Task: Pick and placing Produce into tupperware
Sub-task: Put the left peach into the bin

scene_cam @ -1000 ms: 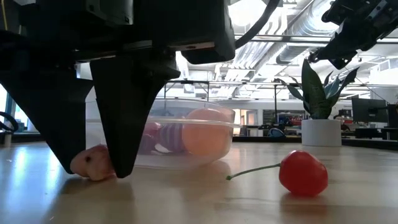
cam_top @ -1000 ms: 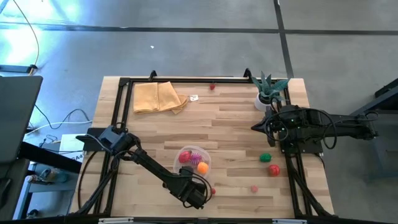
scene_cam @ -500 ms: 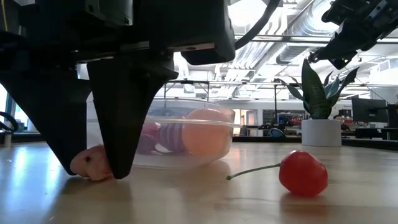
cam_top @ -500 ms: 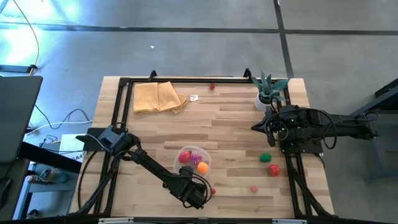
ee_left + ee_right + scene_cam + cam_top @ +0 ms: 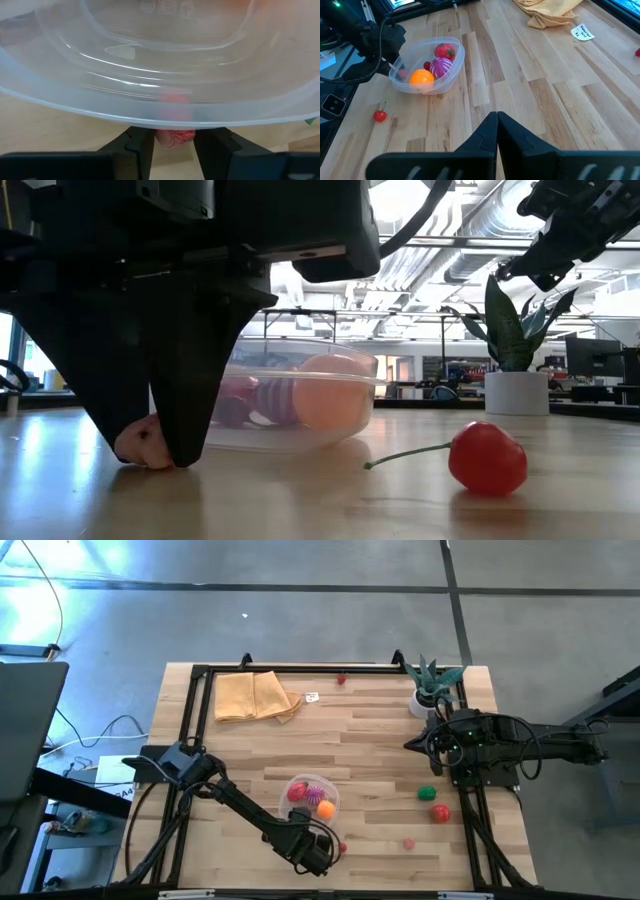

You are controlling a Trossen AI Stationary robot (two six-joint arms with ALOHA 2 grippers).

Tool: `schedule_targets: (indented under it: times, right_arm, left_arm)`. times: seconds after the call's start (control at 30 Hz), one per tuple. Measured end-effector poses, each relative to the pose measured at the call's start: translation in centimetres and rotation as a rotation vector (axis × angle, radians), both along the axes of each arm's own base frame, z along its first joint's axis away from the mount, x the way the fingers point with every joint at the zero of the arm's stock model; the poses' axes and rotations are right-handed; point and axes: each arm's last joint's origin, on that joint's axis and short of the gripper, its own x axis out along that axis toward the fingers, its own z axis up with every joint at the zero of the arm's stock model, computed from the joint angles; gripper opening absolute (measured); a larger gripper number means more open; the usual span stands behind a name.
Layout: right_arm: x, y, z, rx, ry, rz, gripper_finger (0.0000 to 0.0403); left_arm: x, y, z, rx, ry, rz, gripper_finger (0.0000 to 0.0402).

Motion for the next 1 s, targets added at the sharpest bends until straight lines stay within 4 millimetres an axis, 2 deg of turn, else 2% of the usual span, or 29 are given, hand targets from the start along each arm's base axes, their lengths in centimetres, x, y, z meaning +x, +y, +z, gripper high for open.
schedule_targets:
  times: [0.6, 0.7, 0.83, 1.0]
  right_arm:
    - [0.0, 0.0, 0.0, 0.0, 0.0, 0.0, 0.0]
    - [0.0, 0.0, 0.0, 0.0, 0.001, 0.0, 0.0]
    - [0.0, 0.0, 0.0, 0.001, 0.001, 0.001, 0.0]
    - [0.0, 0.0, 0.0, 0.0, 0.001, 0.0, 0.0]
  left_arm:
    - [-0.3, -0.3, 0.4, 0.001, -0.004, 0.006, 0.0117]
    - [-0.7, -1.3, 1.7, 0.015, -0.032, -0.007, 0.0117]
    - [-1.2, -2.4, 4.6, 0.057, -0.058, 0.001, 0.0117]
    - [-1.8, -2.2, 8.4, 0.119, -0.014, 0.006, 0.0117]
